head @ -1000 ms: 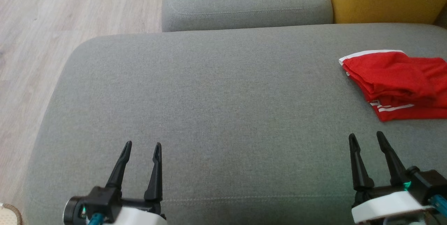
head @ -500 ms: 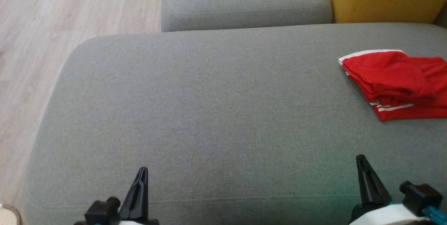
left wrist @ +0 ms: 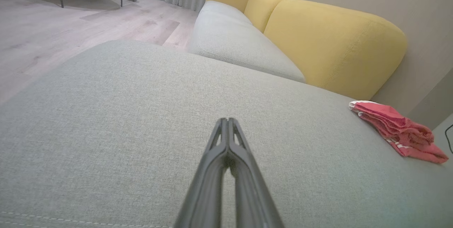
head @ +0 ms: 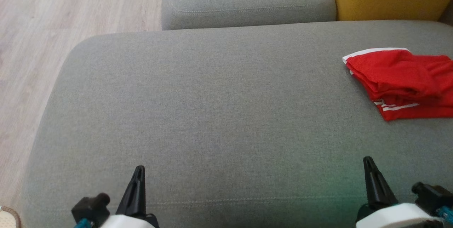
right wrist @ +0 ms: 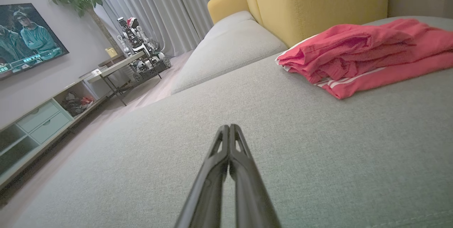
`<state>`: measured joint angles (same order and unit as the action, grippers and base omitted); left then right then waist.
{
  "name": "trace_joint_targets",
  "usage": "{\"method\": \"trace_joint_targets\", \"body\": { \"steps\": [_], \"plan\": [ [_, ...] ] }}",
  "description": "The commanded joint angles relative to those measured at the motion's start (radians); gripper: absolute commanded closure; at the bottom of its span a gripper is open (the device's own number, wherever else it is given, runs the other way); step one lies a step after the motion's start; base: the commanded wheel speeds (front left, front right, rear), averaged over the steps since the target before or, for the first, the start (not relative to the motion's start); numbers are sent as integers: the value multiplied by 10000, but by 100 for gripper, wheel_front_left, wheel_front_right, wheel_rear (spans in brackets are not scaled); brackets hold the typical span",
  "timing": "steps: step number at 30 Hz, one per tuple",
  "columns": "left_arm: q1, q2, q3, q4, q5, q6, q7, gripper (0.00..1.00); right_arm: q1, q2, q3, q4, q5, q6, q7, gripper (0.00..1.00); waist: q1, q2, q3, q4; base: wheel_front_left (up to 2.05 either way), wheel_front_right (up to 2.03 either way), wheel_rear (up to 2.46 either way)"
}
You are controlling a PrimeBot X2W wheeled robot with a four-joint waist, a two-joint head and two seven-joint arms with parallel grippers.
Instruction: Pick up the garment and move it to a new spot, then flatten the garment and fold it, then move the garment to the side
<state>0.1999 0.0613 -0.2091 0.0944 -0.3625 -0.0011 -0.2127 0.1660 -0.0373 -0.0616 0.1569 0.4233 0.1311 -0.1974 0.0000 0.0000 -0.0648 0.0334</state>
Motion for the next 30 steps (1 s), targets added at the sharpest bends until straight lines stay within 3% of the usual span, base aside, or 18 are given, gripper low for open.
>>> {"method": "trace_joint_targets", "body": {
  "steps": [1,30],
  "plan": [
    [-516,108,230,-277,-295,-78,52,100,-599,-105,-9,-286,297,-1,49,100,0,0,8,-4,0,0,0],
    [-1255,215,872,235,-4058,-439,801,100,-1217,-181,-64,50,3763,-2,868,100,0,0,205,-100,0,0,0]
  ]
}}
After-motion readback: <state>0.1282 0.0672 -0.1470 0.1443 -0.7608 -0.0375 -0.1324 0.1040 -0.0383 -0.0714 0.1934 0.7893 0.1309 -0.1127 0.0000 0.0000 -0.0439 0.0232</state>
